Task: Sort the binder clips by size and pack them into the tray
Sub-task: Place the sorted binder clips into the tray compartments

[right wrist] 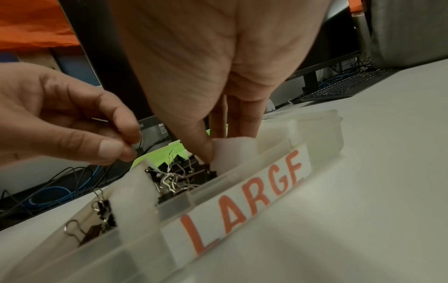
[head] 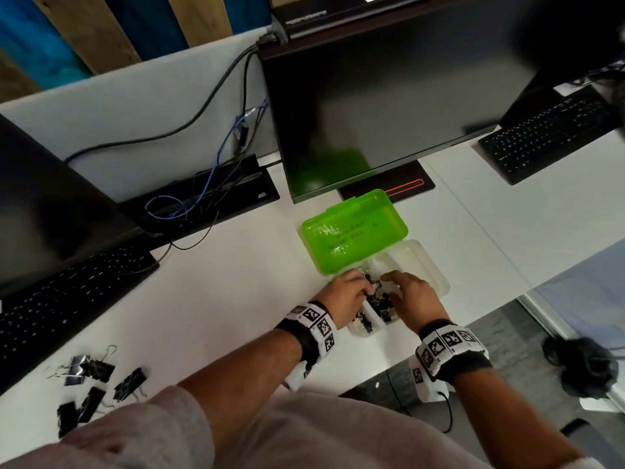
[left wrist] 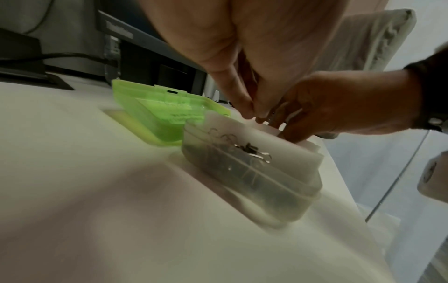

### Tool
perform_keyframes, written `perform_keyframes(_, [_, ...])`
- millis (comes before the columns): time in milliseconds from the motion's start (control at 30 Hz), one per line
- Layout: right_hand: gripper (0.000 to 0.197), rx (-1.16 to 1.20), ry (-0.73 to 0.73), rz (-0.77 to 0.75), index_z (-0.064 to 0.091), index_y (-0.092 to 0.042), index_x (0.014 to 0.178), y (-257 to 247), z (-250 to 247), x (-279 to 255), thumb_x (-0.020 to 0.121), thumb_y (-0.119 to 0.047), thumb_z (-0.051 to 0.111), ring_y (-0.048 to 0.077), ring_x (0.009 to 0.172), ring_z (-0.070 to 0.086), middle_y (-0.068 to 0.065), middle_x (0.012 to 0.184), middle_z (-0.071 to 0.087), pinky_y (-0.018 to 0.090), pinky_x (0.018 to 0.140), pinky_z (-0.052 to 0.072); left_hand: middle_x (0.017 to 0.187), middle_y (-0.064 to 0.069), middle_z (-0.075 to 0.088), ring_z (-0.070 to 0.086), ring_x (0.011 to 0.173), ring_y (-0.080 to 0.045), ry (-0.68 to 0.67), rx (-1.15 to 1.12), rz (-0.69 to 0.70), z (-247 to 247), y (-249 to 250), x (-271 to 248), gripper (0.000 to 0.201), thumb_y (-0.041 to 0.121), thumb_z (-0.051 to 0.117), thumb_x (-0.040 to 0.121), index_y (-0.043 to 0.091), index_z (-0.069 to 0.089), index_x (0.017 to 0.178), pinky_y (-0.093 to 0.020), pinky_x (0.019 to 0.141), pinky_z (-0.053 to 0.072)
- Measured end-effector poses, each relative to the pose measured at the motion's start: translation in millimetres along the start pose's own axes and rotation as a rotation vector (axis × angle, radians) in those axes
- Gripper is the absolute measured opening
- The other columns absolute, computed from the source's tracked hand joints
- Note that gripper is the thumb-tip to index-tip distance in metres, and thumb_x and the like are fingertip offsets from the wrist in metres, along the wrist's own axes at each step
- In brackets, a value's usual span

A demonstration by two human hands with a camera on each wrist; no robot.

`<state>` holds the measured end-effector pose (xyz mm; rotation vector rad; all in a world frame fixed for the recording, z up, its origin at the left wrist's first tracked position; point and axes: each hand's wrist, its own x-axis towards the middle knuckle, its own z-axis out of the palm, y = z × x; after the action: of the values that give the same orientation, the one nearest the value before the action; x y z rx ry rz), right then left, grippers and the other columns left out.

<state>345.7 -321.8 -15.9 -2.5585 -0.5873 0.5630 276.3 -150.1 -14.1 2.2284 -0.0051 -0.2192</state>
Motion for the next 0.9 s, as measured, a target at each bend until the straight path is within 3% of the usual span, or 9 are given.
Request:
perform_keyframes(200, [0.034,-0.017,-0.008,0.026,0.061,-0.026,0.108,-2.4,-1.7,0.4,0.08,-0.007,0.056,0.033,0.087,0.063,0.014,0.1,0.066,0.036,0.075,0.05,0.105,-0.001,0.055,0.059,0.086,-0.009,0.209,-0.101,-0.058,-29.9,-36.2,-45.4,0.022,0.0,0.055,0.087,0.012,0.065,0.103,-0.017,0.084,0.05])
perform_keyframes(333, [0.023,-0.159,-0.022,0.012,0.067,-0.026,0.1,-14.1,-17.7,2.2,0.081,-0.014,0.06,0.031,0.086,0.066,0.01,0.106,0.068,0.038,0.073,0.054,0.103,0.006,0.054,0.058,0.092,-0.01,0.351,-0.068,-0.237,-55.4,-78.6,-102.8,0.025,0.002,0.056,0.086,0.019,0.064,0.102,-0.024,0.087,0.051])
perform_keyframes(467, [0.02,-0.194,0.056,-0.254,0.072,-0.014,0.09,-68.7,-15.3,25.0,0.075,-0.003,0.066,0.034,0.091,0.064,0.014,0.1,0.07,0.043,0.075,0.055,0.11,0.005,0.053,0.05,0.107,-0.011,0.462,0.073,-0.476,-82.3,-123.8,-191.9,0.028,0.005,0.055,0.085,0.022,0.062,0.105,-0.031,0.101,0.041])
perform_keyframes(533, [0.021,-0.199,0.026,-0.382,0.072,-0.011,0.089,-102.8,2.3,35.2,0.071,0.001,0.069,0.035,0.093,0.063,0.015,0.096,0.07,0.043,0.076,0.055,0.112,0.003,0.053,0.046,0.108,-0.013,0.516,0.142,-0.552,-89.6,-138.5,-235.2,0.029,0.005,0.056,0.083,0.022,0.062,0.106,-0.034,0.101,0.04])
perform_keyframes(633, [0.023,-0.191,-0.081,-0.563,0.072,-0.013,0.09,-154.4,46.5,36.6,0.072,0.0,0.069,0.032,0.094,0.063,0.01,0.094,0.071,0.036,0.082,0.052,0.117,0.003,0.053,0.046,0.11,-0.019,0.621,0.253,-0.679,-97.8,-146.7,-290.6,0.029,0.01,0.062,0.08,0.024,0.063,0.105,-0.035,0.1,0.041])
perform_keyframes(767, [0.026,-0.344,-0.409,-0.707,0.065,-0.022,0.11,-211.4,116.1,20.1,0.087,-0.015,0.054,0.021,0.112,0.054,0.001,0.116,0.064,0.032,0.097,0.043,0.128,0.002,0.048,0.042,0.118,-0.022,0.776,0.336,-0.857,-97.8,-144.6,-351.7,0.037,0.021,0.065,0.08,0.025,0.058,0.116,-0.04,0.102,0.041])
perform_keyframes(900, [0.03,-0.422,-0.572,-0.851,0.061,-0.024,0.116,-262.0,167.8,-2.3,0.09,-0.017,0.047,0.019,0.116,0.05,0.0,0.123,0.059,0.029,0.099,0.039,0.136,0.0,0.043,0.039,0.124,-0.023,0.898,0.311,-1.046,-85.0,-140.9,-397.4,0.055,0.034,0.071,0.076,0.024,0.05,0.126,-0.043,0.097,0.045])
